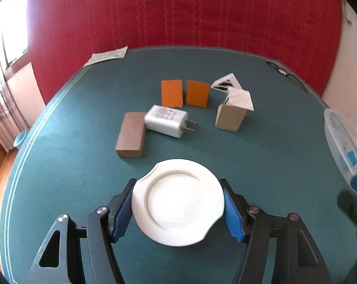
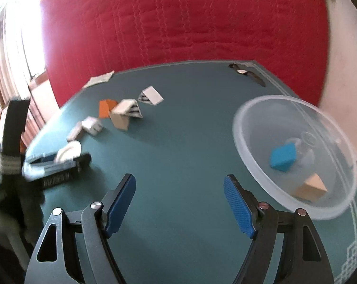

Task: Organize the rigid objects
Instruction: 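Move the left gripper to the white plate and close on its rim, then grasp the white striped triangular block with the right gripper while the left holds the plate, then carry the striped block into the bowl and open the right gripper while the left holds the plate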

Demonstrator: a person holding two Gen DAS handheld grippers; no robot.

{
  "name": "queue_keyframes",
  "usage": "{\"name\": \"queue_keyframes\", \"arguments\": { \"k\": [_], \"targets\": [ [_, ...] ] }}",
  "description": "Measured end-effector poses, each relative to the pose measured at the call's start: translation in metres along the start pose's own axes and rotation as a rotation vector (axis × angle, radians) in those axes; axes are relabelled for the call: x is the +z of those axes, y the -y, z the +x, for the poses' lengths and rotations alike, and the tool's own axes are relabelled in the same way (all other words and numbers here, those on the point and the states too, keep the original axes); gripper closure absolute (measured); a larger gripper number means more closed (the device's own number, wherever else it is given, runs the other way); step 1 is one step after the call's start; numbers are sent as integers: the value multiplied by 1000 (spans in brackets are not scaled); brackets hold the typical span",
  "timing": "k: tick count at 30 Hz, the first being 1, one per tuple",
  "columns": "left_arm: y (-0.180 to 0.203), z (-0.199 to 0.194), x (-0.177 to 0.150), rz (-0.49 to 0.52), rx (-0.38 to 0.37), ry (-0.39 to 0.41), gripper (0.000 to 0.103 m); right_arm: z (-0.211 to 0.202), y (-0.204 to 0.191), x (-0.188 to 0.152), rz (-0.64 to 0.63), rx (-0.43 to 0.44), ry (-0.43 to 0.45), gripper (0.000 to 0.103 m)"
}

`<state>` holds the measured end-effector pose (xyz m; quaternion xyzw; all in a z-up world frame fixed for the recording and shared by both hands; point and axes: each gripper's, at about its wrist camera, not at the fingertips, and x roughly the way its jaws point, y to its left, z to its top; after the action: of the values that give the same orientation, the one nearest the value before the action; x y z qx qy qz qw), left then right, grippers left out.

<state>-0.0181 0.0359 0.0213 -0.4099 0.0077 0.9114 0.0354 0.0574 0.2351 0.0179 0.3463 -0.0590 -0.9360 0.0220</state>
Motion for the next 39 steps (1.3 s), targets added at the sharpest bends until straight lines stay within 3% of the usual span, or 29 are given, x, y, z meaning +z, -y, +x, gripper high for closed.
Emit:
{"name": "queue_keyframes", "arguments": {
  "k": [12, 17, 23, 32, 39],
  "targets": [
    [-16, -1, -3, -24, 4, 29, 34, 53, -64, 77, 49, 120, 0, 27],
    [-21, 3, -2, -48, -4, 20, 34, 91, -79, 97, 69, 135, -49, 40],
    [-22, 4, -2, -59, -8, 15, 33, 118, -88, 108, 58, 112, -68, 44],
    [-23, 5, -4, -73, -7, 8, 33, 146, -89, 108, 44, 94, -129, 62],
    [-22, 4, -5, -68, -11, 6, 33, 141, -85, 103, 41, 103, -112, 62]
  ]
}}
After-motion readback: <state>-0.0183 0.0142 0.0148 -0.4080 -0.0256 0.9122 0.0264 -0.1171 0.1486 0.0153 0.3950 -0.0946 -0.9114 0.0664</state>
